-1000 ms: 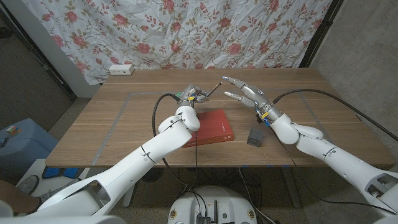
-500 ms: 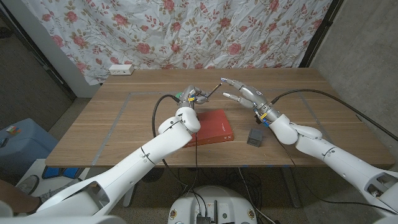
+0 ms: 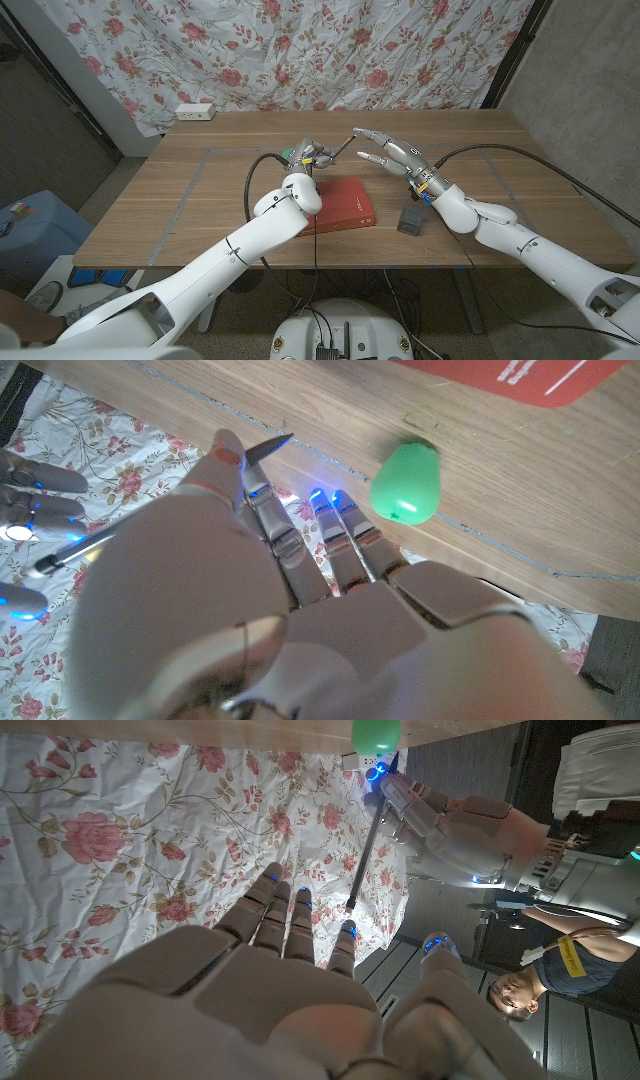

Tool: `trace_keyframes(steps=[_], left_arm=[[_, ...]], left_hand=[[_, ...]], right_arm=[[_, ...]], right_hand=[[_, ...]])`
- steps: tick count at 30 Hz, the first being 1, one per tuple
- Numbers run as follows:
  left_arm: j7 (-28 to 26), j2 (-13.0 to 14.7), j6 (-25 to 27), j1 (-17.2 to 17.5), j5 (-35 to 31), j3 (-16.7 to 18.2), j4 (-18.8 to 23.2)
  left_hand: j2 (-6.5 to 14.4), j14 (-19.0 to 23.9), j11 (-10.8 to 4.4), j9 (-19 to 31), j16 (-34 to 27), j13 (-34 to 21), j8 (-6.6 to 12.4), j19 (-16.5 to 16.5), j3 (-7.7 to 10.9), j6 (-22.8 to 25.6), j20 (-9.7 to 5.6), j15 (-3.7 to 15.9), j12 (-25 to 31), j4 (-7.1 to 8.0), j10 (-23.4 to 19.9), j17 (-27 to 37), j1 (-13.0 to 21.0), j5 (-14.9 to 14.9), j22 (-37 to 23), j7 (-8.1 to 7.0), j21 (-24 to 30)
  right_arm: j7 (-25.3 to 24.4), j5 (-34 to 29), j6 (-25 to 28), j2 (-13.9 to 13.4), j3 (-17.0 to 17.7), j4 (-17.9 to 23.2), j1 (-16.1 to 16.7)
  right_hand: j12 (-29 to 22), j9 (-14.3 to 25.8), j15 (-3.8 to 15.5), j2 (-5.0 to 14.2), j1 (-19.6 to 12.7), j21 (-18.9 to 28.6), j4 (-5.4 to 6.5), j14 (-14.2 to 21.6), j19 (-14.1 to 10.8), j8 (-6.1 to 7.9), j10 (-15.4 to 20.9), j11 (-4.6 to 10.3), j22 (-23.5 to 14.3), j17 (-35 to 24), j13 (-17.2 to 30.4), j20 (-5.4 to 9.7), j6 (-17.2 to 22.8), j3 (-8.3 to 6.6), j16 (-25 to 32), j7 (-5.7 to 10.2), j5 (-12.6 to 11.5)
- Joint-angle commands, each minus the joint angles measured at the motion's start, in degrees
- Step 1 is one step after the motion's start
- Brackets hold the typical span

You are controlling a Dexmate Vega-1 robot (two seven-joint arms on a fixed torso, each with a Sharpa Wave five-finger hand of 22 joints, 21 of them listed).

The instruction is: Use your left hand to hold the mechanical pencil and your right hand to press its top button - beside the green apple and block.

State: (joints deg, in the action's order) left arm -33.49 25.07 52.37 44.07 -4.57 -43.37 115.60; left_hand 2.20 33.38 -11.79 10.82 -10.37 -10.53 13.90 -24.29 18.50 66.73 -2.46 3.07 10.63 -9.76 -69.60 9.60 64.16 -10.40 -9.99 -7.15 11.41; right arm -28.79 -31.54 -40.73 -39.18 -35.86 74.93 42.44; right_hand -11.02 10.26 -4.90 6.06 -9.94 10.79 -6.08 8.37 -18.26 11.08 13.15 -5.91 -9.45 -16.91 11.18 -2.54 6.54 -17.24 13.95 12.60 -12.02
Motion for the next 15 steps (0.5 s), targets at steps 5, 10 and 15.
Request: trace_keyframes(steps=[5,10,15], left_arm=[[-0.25,0.28,0.33,0.04,-0.06,-0.25,0.6],[-0.19,0.4,0.17,0.14,0.0,-0.27,0.71],[-0.43,0.29,0.31,0.32,0.04,-0.11,0.79]], left_hand=[[0.54,0.58,-1.08,0.42,0.0,-0.31,0.12,-0.47,-0.3,0.16,-2.38,9.67,0.47,0.14,-1.57,0.18,0.33,-0.39,-0.13,0.06,0.21],[0.58,0.58,-1.07,0.51,0.01,-0.31,0.15,-0.44,-0.36,0.19,-2.38,9.66,0.46,0.16,-1.61,0.18,0.35,-0.4,-0.13,-0.02,0.2],[0.57,0.59,-1.08,0.57,0.0,-0.3,0.15,-0.45,-0.4,0.18,-2.37,9.67,0.44,0.15,-1.57,0.19,0.36,-0.4,-0.13,-0.09,0.21]], right_arm=[[-0.08,0.04,-0.76,0.17,-0.32,-0.73,-0.01],[-0.07,0.08,-0.73,0.27,-0.4,-0.86,0.08],[0.07,0.08,-0.68,0.28,-0.49,-0.87,0.05]], right_hand=[[0.07,0.17,-0.12,0.16,0.65,-0.07,0.18,-0.42,0.2,0.04,-0.32,-0.09,-0.31,-0.36,0.17,0.26,0.38,0.12,-0.44,0.05,0.22],[0.04,0.16,-0.11,0.16,0.74,-0.06,0.2,-0.56,0.23,0.07,-0.38,-0.04,-0.31,-0.4,0.17,0.28,0.52,0.15,-0.48,0.04,0.21],[0.03,0.16,0.0,0.17,0.86,-0.05,0.23,-0.59,0.27,0.1,-0.5,0.01,-0.31,-0.45,0.16,0.33,0.66,0.18,-0.48,0.04,0.2]])
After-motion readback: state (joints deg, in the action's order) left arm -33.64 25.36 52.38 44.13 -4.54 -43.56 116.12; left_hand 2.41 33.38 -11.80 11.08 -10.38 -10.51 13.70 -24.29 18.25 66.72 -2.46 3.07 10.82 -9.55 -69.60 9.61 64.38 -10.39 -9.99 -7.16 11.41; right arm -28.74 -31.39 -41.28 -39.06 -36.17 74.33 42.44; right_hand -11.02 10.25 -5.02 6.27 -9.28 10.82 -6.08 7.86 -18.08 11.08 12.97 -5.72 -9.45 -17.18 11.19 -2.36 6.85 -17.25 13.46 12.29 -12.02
